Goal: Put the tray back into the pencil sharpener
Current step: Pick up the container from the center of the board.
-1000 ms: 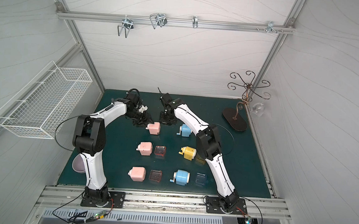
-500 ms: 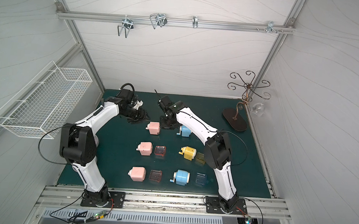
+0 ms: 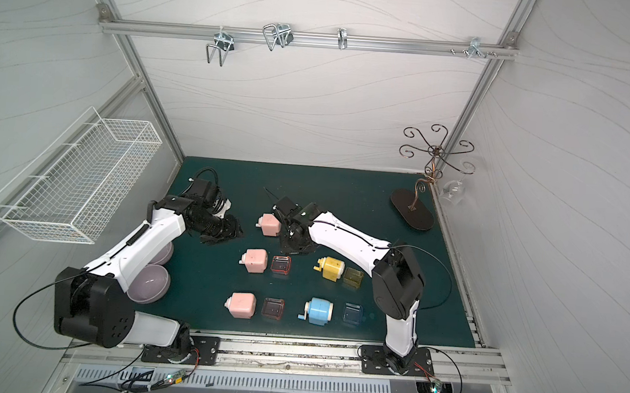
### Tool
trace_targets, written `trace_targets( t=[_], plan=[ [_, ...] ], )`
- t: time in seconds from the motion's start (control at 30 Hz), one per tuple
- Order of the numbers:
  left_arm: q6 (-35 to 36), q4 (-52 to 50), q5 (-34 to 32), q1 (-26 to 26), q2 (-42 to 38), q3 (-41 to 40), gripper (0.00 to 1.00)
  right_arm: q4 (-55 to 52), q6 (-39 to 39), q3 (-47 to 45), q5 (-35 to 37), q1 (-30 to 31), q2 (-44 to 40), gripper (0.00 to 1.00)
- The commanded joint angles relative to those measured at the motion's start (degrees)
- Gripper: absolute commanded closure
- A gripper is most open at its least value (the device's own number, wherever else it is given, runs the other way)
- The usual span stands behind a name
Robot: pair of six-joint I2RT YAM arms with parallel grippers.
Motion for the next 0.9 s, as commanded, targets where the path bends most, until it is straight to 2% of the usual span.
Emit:
trace_targets(
  t=[0.0, 0.27, 0.43, 0.87],
  plan=[
    [-1.9, 1.3, -1.0, -0.8, -1.8, -1.9, 0.36, 1.2, 3.0, -1.8, 1.6, 1.3, -1.9, 0.71],
    [-1.1, 2.7, 0.3, -1.4, -2.6, -6.1, 0.36, 4.6, 5.9, -6.6, 0.4, 1.4, -2.3, 0.70],
    [-1.7, 5.4, 3.3, -1.5, -2.0, -7.9, 0.36, 5.0, 5.5, -6.1, -0.4, 1.4, -0.7, 0.69],
    [0.3, 7.3, 6.1, -1.6, 0.3, -9.3, 0.37, 5.4, 6.0, -5.3, -2.3, 0.3, 3.5, 0.67]
  ],
)
